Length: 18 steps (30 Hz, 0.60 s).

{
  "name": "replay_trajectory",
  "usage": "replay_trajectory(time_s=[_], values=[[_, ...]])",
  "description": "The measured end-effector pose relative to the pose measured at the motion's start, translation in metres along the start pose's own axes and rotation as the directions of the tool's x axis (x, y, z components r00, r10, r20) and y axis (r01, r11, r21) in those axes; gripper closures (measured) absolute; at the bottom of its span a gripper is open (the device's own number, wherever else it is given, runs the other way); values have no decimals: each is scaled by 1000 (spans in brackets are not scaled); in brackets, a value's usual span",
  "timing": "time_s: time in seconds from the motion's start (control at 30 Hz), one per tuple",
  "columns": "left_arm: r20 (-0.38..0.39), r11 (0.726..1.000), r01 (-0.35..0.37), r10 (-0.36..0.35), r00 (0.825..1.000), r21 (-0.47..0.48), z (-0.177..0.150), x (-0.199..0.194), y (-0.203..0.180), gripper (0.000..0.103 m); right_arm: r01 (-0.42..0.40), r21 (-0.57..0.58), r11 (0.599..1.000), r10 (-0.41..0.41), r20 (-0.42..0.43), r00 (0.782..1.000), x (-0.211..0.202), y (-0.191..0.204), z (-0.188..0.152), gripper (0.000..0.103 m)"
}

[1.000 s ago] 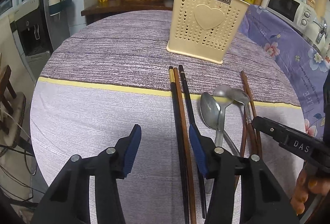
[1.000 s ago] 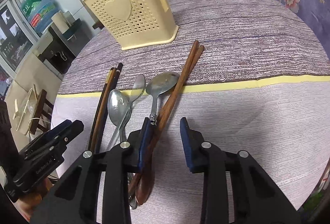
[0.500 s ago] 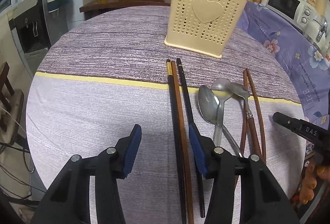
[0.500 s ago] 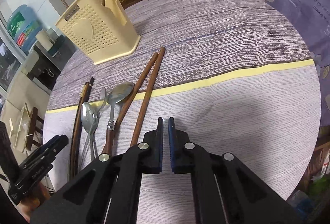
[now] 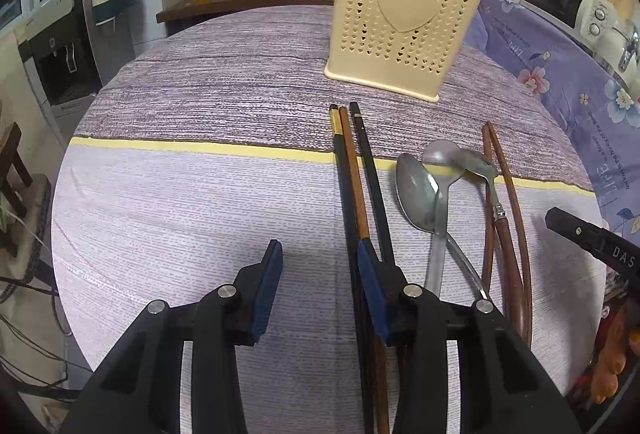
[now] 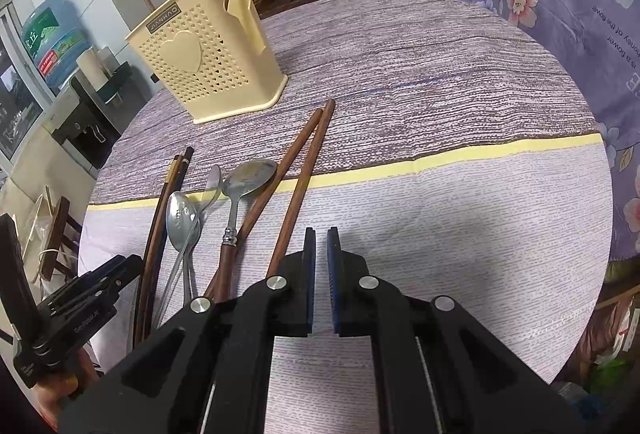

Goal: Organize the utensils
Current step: 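Move the right tool back to the pile and close on another brown chopstick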

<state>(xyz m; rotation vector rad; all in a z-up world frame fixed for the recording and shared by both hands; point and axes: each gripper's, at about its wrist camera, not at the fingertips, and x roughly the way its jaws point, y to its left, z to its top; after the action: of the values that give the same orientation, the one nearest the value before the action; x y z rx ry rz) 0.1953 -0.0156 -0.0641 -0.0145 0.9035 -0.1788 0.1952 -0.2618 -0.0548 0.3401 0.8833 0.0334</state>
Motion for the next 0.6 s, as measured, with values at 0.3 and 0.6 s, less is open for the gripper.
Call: replay_trajectory(time_s=[0.3,0.6], values=[[-4,998,-28,28,1000,47,8,9,-1,63,21,18,1000,-21,14,1000,1,-1,-1,65],[-34,998,-54,55,998,25,37,26,15,61,27,-33,999,-28,-17,999,15,12,20,65]])
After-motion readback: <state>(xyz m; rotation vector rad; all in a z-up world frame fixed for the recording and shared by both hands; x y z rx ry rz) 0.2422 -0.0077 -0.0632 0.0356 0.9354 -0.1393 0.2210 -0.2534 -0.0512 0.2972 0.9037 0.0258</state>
